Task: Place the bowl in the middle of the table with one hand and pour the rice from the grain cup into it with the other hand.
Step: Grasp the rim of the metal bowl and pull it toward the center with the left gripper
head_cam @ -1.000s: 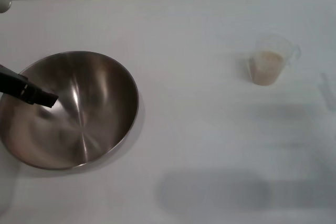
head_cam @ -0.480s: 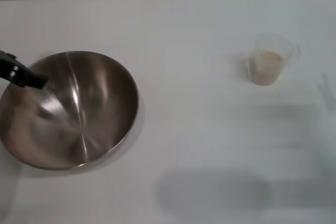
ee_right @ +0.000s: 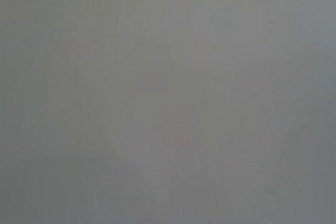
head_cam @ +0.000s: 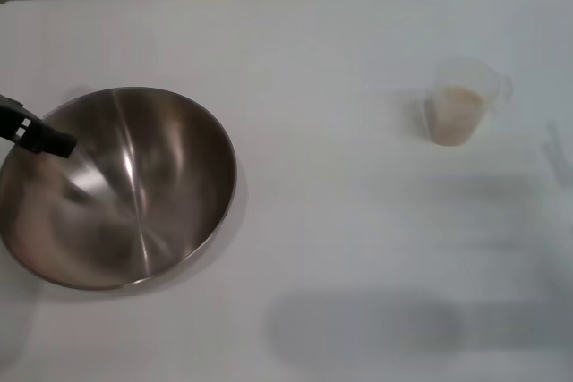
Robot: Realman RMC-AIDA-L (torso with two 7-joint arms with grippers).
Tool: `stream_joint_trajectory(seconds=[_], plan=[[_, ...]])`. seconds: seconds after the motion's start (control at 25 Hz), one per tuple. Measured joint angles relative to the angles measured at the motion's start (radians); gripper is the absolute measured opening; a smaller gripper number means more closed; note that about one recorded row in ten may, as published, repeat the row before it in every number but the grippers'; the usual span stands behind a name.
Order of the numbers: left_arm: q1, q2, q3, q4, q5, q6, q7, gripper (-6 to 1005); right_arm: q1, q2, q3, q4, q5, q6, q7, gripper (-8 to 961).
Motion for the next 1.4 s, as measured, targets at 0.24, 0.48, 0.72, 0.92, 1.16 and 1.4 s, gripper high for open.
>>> stream_joint_trajectory(seconds=[0.24, 0.48, 0.72, 0.92, 1.16, 1.4], plan=[[-0.02, 0.001, 0.0, 0.058, 0.001, 0.001, 0.006, 733, 0.003, 0.0, 0.0, 0.001, 0.0, 0.011, -0.001, 766], [-0.032, 0.001, 0.003, 0.085, 0.003, 0.001, 0.007, 729, 0.003, 0.0, 0.0, 0.0, 0.0, 0.011, -0.001, 766], [-0.056, 0.003, 0.007, 0.125, 0.029, -0.016, 0.006, 706, 0.002, 0.0, 0.0, 0.001, -0.001, 0.011, -0.002, 767], [-0.077, 0.004, -0.017, 0.15, 0.027, -0.03, 0.011, 608, 0.001, 0.0, 0.0, 0.002, -0.003, 0.008, -0.003, 767], [-0.083, 0.003, -0.026, 0.144, 0.02, -0.031, 0.012, 491, 0.001, 0.0, 0.0, 0.0, -0.005, 0.007, -0.003, 768], [-0.089, 0.003, -0.03, 0.146, 0.002, -0.037, 0.012, 157, 0.0, -0.001, 0.0, 0.0, -0.006, 0.004, -0.003, 768]])
